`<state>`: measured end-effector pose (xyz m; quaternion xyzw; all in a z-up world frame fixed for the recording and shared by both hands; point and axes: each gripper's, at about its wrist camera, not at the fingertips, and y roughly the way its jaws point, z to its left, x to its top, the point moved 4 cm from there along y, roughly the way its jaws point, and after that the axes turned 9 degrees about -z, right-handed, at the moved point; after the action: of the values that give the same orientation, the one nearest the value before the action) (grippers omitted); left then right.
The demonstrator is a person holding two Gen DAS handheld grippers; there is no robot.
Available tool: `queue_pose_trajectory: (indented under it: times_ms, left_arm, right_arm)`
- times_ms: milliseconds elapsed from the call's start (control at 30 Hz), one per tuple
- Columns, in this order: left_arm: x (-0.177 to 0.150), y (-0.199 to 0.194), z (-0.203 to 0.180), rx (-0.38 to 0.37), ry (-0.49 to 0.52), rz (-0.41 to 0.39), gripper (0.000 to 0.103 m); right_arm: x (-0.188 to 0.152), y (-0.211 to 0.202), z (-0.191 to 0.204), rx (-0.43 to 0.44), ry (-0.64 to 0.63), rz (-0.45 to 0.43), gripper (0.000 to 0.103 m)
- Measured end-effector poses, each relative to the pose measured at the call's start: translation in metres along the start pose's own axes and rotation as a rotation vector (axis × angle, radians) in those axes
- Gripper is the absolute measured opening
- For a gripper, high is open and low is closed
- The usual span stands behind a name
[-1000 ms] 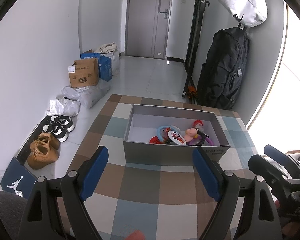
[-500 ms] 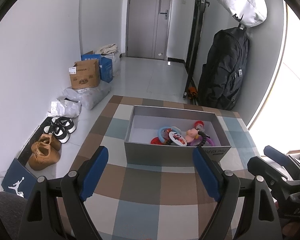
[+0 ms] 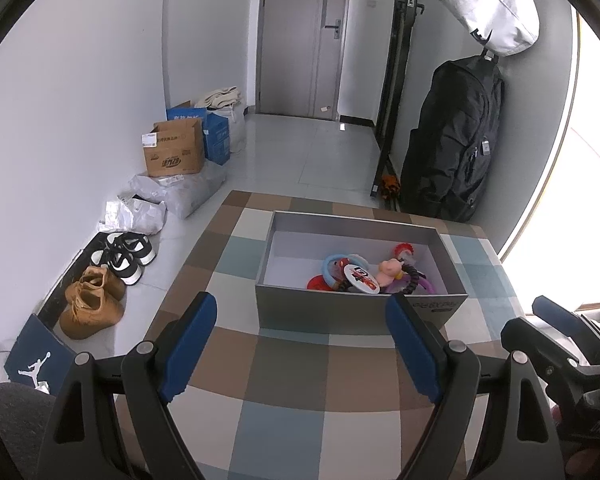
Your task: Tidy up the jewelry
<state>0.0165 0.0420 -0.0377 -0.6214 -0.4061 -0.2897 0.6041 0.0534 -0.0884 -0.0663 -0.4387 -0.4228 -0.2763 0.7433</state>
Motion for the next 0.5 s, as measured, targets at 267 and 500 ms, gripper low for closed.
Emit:
queue_pose_trajectory:
  times_ms: [267, 500]
  left_arm:
    - [-0.001, 0.0008, -0.0011, 0.002, 0.002, 0.001, 0.083]
    - [-0.0006, -0.0005, -0.0024, 0.003, -0.003, 0.004, 0.083]
  right_arm:
    - [0.0, 0.0005, 0.0003, -0.001, -0.003, 0.003, 0.103]
    - [-0.0014, 0.001, -0.0006, -0.004, -0.003, 0.008, 0.103]
